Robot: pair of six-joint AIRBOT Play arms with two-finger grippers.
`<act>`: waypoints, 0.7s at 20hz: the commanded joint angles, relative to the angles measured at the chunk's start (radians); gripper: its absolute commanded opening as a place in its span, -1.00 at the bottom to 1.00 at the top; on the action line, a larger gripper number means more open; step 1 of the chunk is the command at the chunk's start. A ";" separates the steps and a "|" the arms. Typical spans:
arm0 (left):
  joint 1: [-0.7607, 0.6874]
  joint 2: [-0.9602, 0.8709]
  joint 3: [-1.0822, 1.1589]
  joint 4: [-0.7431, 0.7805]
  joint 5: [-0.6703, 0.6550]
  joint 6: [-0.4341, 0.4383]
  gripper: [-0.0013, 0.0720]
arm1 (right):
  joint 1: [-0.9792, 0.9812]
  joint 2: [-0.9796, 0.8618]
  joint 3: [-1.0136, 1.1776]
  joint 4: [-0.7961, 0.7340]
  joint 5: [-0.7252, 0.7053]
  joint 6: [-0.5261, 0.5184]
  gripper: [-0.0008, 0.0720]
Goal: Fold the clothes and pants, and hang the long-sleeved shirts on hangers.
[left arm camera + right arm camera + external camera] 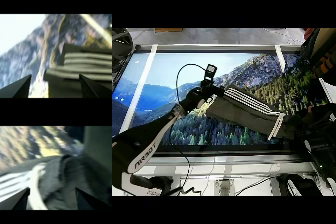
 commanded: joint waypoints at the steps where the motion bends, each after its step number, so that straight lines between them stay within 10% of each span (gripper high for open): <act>1: 0.048 0.040 0.000 -0.055 -0.444 -0.062 0.51 | -0.001 0.001 0.033 0.001 0.161 -0.249 0.74; 7: 0.161 0.039 -0.043 -0.549 -0.640 0.151 0.45 | -0.001 0.001 0.039 0.023 0.171 -0.270 0.74; 10: 0.183 0.027 -0.045 -0.785 -0.665 0.190 0.99 | -0.001 0.001 0.039 0.052 0.171 -0.270 0.74; 14: 0.165 -0.035 -0.045 -0.871 -0.651 0.190 0.97 | -0.001 0.001 0.039 0.080 0.163 -0.270 0.72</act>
